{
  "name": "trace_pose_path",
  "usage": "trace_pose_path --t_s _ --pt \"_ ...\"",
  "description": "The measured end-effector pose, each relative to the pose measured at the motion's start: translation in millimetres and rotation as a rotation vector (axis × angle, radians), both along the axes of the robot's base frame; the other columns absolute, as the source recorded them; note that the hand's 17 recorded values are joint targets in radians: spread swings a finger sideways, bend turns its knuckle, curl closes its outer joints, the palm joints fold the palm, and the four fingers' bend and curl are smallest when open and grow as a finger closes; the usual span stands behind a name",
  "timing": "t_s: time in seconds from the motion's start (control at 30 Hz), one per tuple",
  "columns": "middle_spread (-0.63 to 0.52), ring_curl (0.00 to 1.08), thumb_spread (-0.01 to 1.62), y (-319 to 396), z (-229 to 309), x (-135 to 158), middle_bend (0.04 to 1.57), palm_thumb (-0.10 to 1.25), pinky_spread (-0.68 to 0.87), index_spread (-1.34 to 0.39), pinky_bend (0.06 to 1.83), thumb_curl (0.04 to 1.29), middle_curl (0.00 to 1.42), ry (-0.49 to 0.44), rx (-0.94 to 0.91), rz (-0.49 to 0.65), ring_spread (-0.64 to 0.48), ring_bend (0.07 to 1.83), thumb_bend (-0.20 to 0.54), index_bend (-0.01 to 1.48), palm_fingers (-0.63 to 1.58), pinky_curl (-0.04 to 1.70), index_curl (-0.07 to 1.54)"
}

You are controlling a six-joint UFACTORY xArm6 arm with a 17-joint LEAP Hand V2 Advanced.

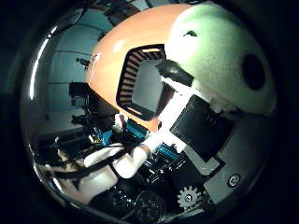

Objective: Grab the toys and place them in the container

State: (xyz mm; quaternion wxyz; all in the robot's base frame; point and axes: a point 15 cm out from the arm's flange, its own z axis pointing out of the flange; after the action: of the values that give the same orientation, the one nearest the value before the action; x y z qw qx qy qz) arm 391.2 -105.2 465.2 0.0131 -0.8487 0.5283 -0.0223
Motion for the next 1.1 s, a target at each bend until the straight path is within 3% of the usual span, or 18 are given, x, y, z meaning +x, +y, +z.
trace_pose_path --t_s 0.4,0.53,0.67,0.77,0.93,1.1 --pt "-0.22 0.77 1.18 185.3 22.4 16.5 1.18 1.00 -0.24 -0.31 1.16 0.40 0.99 -0.088 0.035 0.197 -0.24 1.37 -0.012 0.99 1.05 1.04 0.97" --pt "-0.22 0.77 1.18 215.8 28.7 37.9 1.16 1.00 -0.24 -0.31 1.15 0.40 1.00 -0.189 0.073 0.212 -0.24 1.36 -0.012 0.99 1.05 1.06 0.97" --pt "-0.22 0.78 1.19 229.2 -5.3 44.2 1.15 0.99 -0.24 -0.32 1.14 0.40 1.01 -0.170 0.108 0.210 -0.24 1.36 -0.014 0.97 1.05 1.08 0.98" --pt "-0.23 0.78 1.20 234.7 -11.2 52.8 1.14 0.97 -0.24 -0.32 1.12 0.40 1.01 -0.215 0.138 0.200 -0.25 1.35 -0.017 0.96 1.04 1.08 0.98" --pt "-0.23 0.73 1.20 226.7 -35.1 50.2 1.10 0.90 -0.27 -0.34 1.05 0.37 0.96 -0.232 0.143 0.175 -0.25 1.28 -0.020 0.83 1.04 1.04 0.95" --pt "-0.25 0.66 1.17 215.1 -54.8 45.6 0.99 0.82 -0.36 -0.39 1.01 0.35 0.87 -0.245 0.140 0.158 -0.27 1.18 -0.026 0.55 0.91 0.95 0.88"
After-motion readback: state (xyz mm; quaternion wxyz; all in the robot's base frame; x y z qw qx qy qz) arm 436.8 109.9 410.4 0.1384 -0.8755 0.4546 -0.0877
